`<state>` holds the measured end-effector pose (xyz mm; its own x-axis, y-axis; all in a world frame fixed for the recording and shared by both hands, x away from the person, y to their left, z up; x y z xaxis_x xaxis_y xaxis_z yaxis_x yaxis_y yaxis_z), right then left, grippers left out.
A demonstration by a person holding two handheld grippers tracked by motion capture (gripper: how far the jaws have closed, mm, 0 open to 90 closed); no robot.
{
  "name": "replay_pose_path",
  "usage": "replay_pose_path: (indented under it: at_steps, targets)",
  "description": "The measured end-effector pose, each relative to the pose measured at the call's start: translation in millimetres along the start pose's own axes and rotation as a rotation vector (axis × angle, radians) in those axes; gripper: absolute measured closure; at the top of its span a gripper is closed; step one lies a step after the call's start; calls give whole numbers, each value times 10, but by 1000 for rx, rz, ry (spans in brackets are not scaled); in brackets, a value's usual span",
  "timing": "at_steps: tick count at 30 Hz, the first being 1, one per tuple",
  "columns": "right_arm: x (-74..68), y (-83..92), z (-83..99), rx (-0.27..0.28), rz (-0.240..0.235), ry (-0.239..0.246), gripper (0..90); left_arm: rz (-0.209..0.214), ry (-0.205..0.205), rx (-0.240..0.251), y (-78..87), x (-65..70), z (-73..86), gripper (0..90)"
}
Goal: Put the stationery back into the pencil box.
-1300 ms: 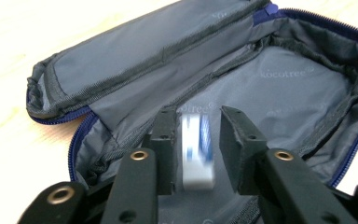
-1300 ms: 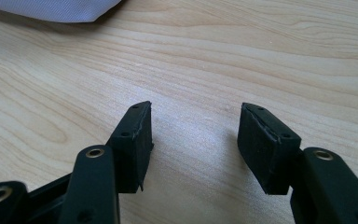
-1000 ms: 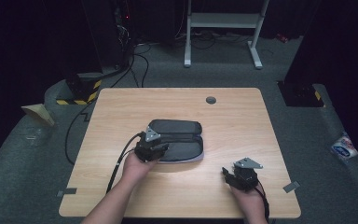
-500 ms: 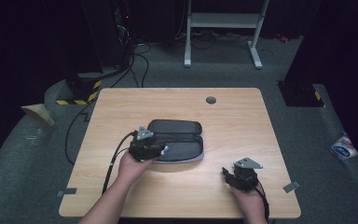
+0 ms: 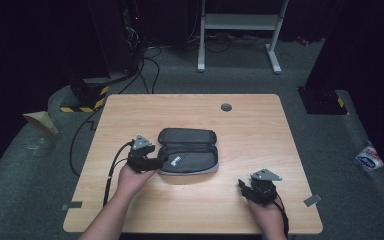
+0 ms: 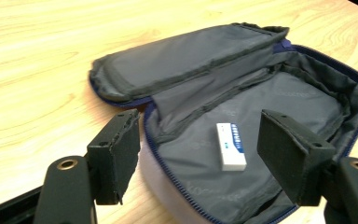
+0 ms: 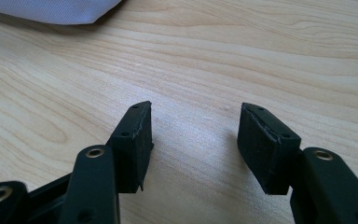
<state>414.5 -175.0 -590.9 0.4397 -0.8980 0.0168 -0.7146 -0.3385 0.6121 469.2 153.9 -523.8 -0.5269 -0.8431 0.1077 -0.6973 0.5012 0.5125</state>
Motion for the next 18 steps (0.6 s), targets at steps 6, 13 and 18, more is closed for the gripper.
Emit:
replay_pose_path:
  at_steps: [6, 13, 18]
  targets:
    - [1, 0, -1, 1, 1, 0, 448, -24, 10, 4, 95, -133, 30, 260]
    - [0, -1, -1, 1, 1, 0, 448, -52, 13, -19, 224, -326, 154, 195]
    - [0, -1, -1, 2, 3, -1, 448, -89, 19, -39, 333, -496, 307, 125]
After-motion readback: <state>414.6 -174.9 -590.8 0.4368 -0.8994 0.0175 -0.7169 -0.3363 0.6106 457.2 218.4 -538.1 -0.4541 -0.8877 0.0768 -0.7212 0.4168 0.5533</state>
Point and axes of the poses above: each handheld gripper's, and its own axes: y roughly backward along the jaws, z roughly out of its underside, x roughly to its right, the point moved 10 cm from there along -y, roughly forward along the jaws, and after that the axes turned 5 degrees about x, right-handed, at the moved point
